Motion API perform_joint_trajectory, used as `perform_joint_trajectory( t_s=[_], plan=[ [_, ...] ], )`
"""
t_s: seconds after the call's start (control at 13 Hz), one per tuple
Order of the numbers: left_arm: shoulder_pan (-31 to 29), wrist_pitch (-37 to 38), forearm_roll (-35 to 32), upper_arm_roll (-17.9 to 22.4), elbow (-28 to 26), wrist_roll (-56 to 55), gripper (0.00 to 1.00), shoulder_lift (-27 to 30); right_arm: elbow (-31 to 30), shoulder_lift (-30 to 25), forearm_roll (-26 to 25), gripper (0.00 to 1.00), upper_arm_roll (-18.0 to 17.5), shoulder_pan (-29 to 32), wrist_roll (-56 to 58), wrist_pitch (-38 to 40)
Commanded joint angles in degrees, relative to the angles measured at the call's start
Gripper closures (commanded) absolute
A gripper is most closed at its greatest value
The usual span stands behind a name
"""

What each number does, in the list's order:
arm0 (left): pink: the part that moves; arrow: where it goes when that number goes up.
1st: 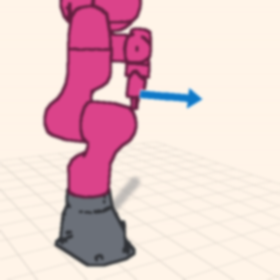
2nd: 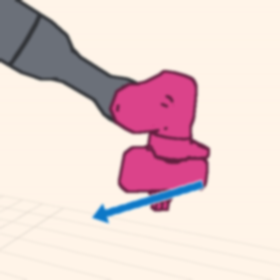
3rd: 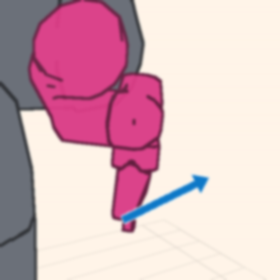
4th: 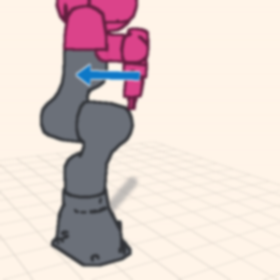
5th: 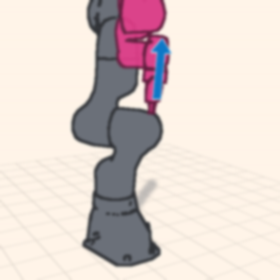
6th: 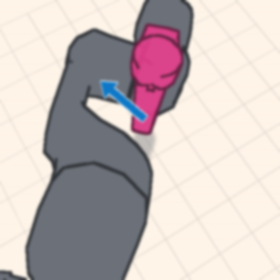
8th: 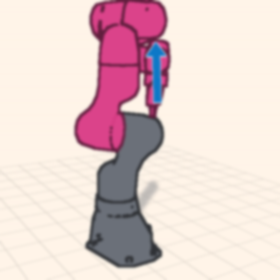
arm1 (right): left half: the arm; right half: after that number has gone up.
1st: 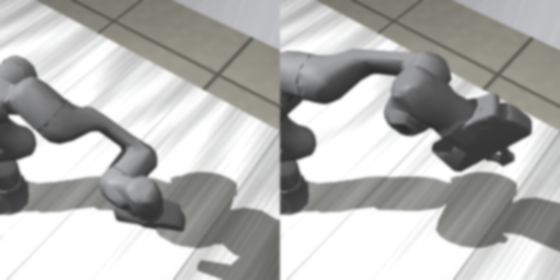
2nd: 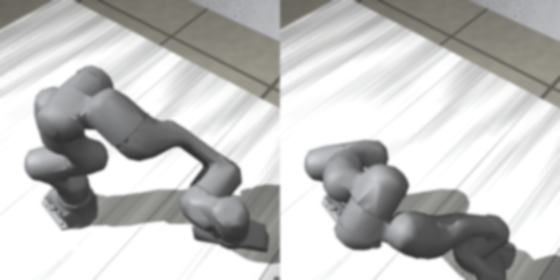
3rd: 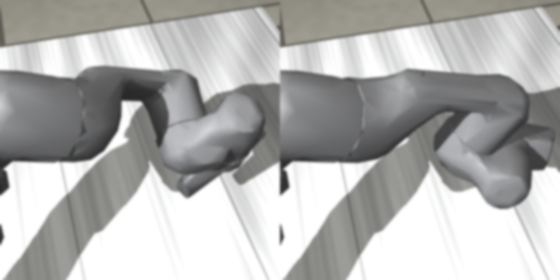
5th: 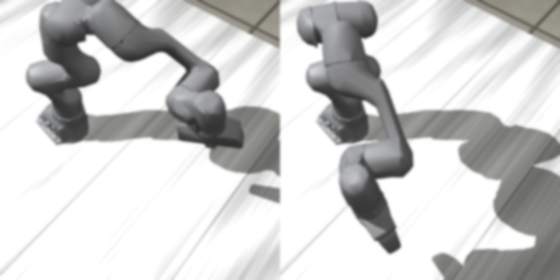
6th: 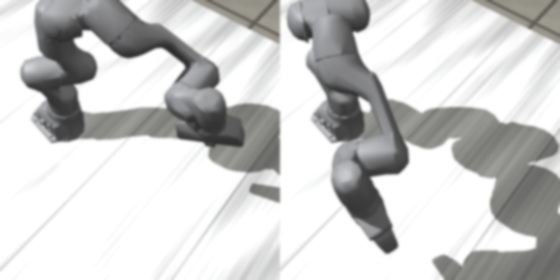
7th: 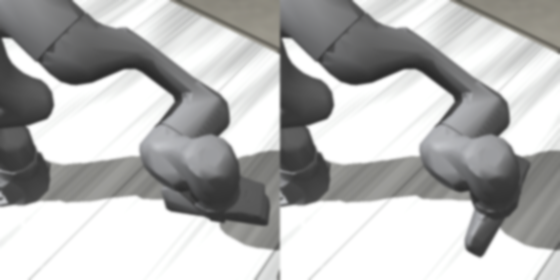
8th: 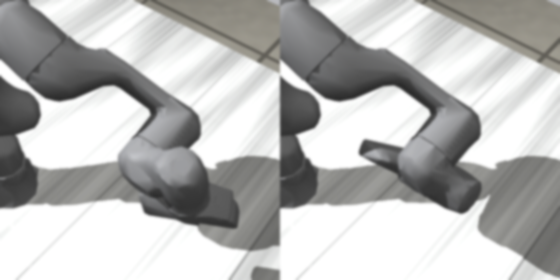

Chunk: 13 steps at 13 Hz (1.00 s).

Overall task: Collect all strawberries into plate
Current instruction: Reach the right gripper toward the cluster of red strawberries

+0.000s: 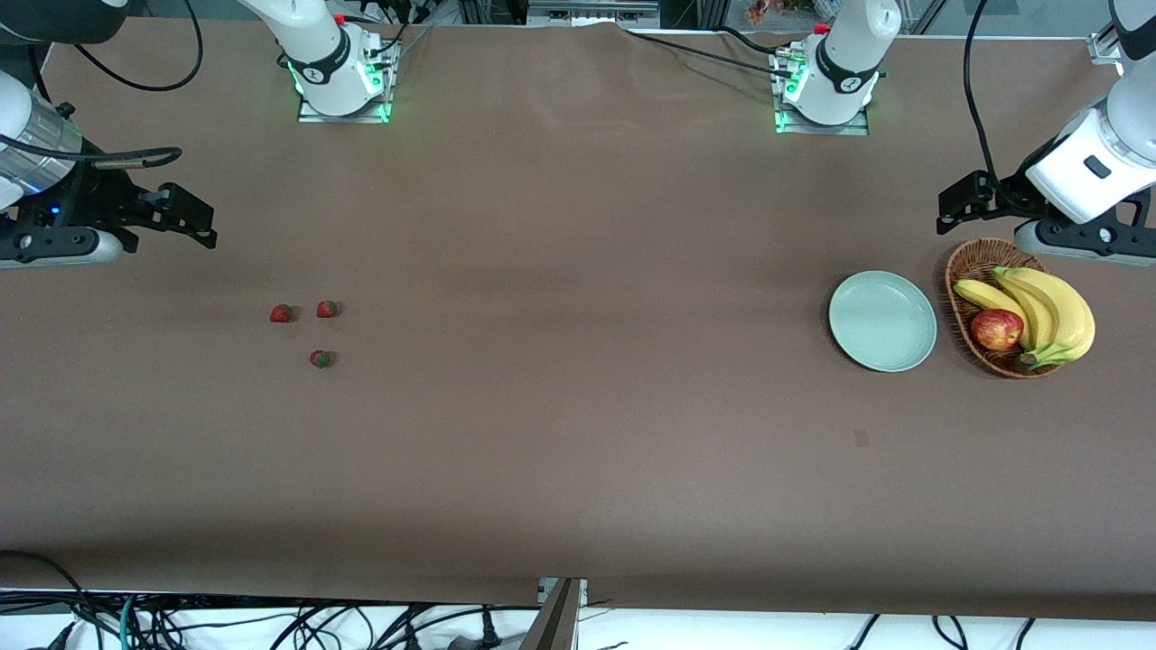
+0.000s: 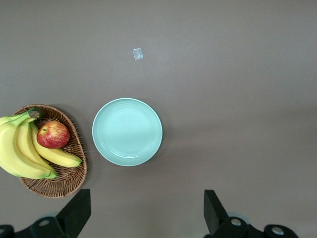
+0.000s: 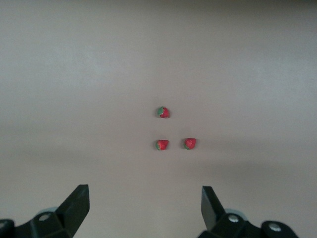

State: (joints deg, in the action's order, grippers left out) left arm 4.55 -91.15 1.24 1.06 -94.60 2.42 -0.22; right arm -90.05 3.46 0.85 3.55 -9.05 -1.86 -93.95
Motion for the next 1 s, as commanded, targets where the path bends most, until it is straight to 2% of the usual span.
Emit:
perform_joint_trajectory(
  t_s=[0.0, 0.93],
  plan=[
    [-0.15, 0.62, 0.34, 0.00, 1.26, 0.13, 0.00, -0.39, -0.38, -0.46, -0.58, 0.00, -0.65, 0.79, -0.07, 1.48],
    [-0.15, 0.62, 0.34, 0.08, 1.26, 0.13, 0.00, -0.48, 0.22, 0.76, -0.41, 0.00, -0.56, 1.23, 0.62, 0.00]
  ],
)
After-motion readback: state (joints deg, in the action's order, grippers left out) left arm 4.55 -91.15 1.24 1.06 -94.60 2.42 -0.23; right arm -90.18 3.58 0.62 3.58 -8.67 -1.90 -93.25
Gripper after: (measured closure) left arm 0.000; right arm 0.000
